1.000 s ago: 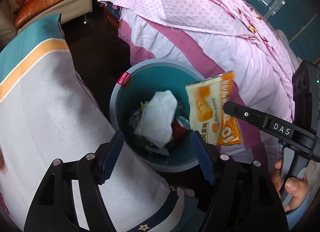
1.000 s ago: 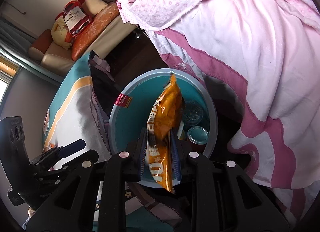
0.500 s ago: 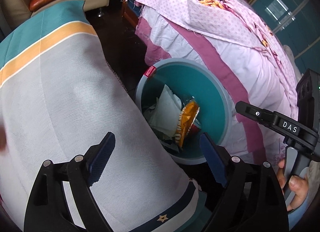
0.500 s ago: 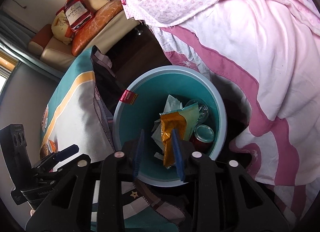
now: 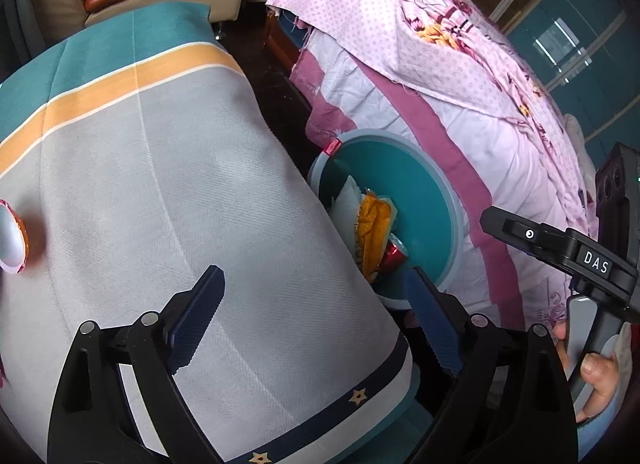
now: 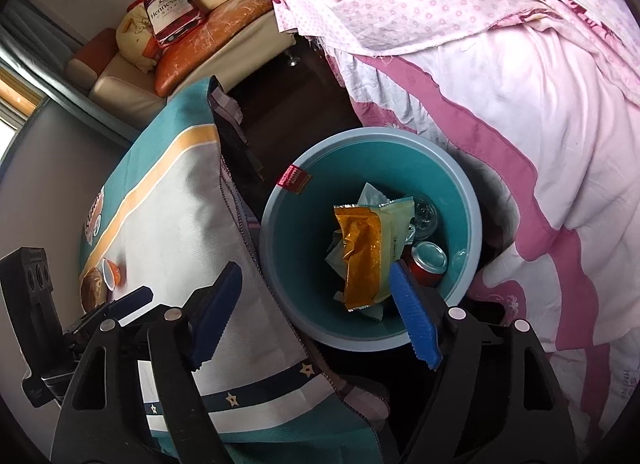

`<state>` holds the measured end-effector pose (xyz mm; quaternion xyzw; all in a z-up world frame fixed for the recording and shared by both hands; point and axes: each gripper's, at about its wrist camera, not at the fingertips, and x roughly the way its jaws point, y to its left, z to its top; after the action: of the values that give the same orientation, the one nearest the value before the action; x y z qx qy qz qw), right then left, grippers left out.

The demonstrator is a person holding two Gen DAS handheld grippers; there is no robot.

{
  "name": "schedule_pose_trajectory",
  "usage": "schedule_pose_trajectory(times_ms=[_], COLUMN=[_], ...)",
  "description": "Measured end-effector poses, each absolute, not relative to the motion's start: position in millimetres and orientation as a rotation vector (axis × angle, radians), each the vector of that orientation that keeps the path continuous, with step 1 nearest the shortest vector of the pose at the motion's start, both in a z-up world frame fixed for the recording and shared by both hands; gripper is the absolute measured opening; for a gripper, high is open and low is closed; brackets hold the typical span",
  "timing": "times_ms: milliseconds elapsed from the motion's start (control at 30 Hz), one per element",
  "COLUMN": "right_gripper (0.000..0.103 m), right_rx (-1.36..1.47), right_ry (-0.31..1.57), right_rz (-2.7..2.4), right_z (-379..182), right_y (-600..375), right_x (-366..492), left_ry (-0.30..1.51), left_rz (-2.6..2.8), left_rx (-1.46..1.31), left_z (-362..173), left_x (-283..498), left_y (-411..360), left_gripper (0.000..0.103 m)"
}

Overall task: Collect trash
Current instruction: 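Move both grippers back to the cloth and close the right on the white lid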

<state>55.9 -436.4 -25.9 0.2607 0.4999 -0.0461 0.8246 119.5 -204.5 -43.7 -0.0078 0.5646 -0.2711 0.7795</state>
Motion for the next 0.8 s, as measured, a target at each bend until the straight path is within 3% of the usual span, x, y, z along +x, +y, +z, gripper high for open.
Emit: schedule_pose_trajectory(times_ms=[467, 800], right_gripper=[0.075, 0.075], right_rx=[0.422, 0.249], right_ry=[1.131, 1.202], right_rz=[-0.018, 0.107], right_z=[-11.8, -10.4], right_y=[-345.8, -236.2], right_x=[78.8, 120.8], left_ry=[1.14, 1.091], left_rz=[-0.514, -0.334], left_rx=[-0.092, -0.112], left_z=[-31.7, -19.3], left_x=[114.6, 125.2], left_y=[-112.0, 0.1], left_gripper=[0.092, 0.092])
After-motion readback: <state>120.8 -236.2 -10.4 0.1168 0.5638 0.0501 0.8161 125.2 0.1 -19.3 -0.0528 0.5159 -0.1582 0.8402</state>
